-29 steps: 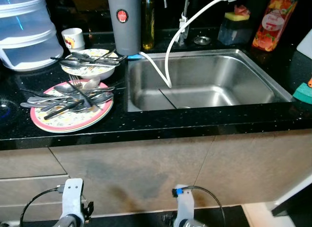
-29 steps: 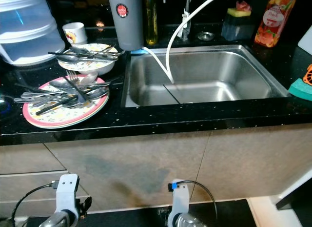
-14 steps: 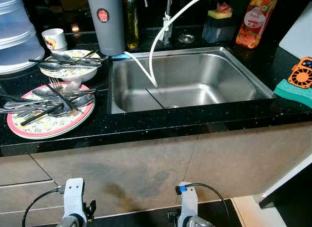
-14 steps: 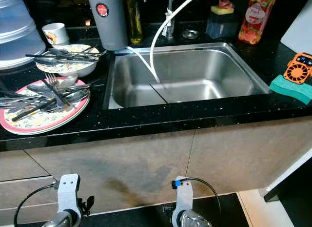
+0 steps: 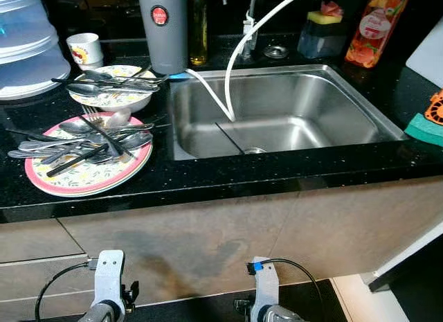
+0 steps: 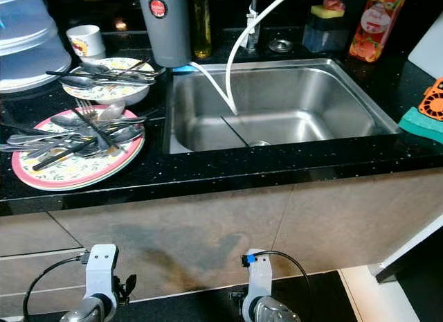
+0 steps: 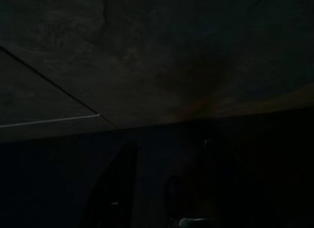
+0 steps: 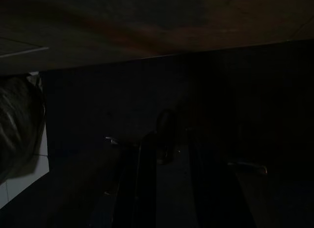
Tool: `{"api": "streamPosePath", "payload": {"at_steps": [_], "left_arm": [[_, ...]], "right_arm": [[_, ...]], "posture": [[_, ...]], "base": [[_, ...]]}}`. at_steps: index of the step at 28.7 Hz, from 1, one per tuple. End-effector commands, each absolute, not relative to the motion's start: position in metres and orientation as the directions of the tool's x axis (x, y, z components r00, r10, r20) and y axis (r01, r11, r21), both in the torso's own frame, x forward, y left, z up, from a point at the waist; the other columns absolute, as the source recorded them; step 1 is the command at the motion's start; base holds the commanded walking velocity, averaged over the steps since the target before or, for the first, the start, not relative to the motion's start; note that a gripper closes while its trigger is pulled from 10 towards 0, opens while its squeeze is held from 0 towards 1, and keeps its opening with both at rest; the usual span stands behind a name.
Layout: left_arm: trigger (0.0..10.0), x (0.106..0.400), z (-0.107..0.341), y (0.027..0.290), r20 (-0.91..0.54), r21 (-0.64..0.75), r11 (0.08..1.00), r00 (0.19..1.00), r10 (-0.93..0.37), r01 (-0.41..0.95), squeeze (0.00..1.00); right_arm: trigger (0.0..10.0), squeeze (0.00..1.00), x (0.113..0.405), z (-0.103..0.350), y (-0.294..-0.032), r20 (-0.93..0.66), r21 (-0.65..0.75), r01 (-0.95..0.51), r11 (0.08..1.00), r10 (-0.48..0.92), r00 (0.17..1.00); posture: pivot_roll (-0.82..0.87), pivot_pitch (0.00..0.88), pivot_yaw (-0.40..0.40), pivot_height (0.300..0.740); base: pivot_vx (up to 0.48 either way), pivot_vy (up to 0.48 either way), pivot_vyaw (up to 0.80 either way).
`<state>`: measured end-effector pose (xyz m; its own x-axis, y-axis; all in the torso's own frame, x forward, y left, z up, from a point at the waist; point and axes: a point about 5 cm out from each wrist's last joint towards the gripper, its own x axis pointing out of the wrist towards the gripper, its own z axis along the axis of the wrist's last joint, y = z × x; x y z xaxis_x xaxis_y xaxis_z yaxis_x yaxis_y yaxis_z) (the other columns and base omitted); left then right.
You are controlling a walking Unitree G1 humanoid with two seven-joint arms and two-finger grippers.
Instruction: Kitchen organization
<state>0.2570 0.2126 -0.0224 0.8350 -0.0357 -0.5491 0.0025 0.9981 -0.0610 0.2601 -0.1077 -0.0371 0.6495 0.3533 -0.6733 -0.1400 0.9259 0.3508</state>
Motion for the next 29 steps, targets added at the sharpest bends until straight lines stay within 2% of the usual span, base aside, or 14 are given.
{"api": "streamPosePath", "payload": {"at_steps": [1, 7, 13, 29], "left_arm": [[10.0, 0.2502, -0.0274, 0.2141, -0.566, -0.054, 0.998, 0.823, -0.042, 0.014, 0.00], [10.0, 0.2504, -0.0278, 0.2135, -0.570, -0.066, 0.998, 0.820, -0.048, 0.013, 0.00], [10.0, 0.2513, -0.0272, 0.2126, -0.570, -0.058, 0.998, 0.820, -0.049, 0.020, 0.00], [10.0, 0.2551, -0.0232, 0.2144, -0.551, -0.054, 0.998, 0.833, -0.041, 0.014, 0.00]], "right_arm": [[10.0, 0.00, 0.2553, -0.0413, -0.1103, -0.692, 0.348, -0.119, 0.930, 0.340, 0.637], [10.0, 0.00, 0.2546, -0.0420, -0.1118, -0.692, 0.345, -0.114, 0.932, 0.334, 0.640], [10.0, 0.00, 0.2546, -0.0421, -0.1127, -0.692, 0.344, -0.109, 0.933, 0.330, 0.642], [10.0, 0.00, 0.2556, -0.0412, -0.1108, -0.686, 0.346, -0.109, 0.932, 0.331, 0.648]], "posture": [[0.04, 0.173, 0.012, 0.740], [0.04, 0.171, 0.013, 0.740], [0.04, 0.168, 0.013, 0.740], [0.04, 0.167, 0.010, 0.740]], "base": [[0.000, 0.000, 0.00], [0.000, 0.000, 0.00], [0.000, 0.353, 0.00], [0.000, 0.000, 0.00]]}}
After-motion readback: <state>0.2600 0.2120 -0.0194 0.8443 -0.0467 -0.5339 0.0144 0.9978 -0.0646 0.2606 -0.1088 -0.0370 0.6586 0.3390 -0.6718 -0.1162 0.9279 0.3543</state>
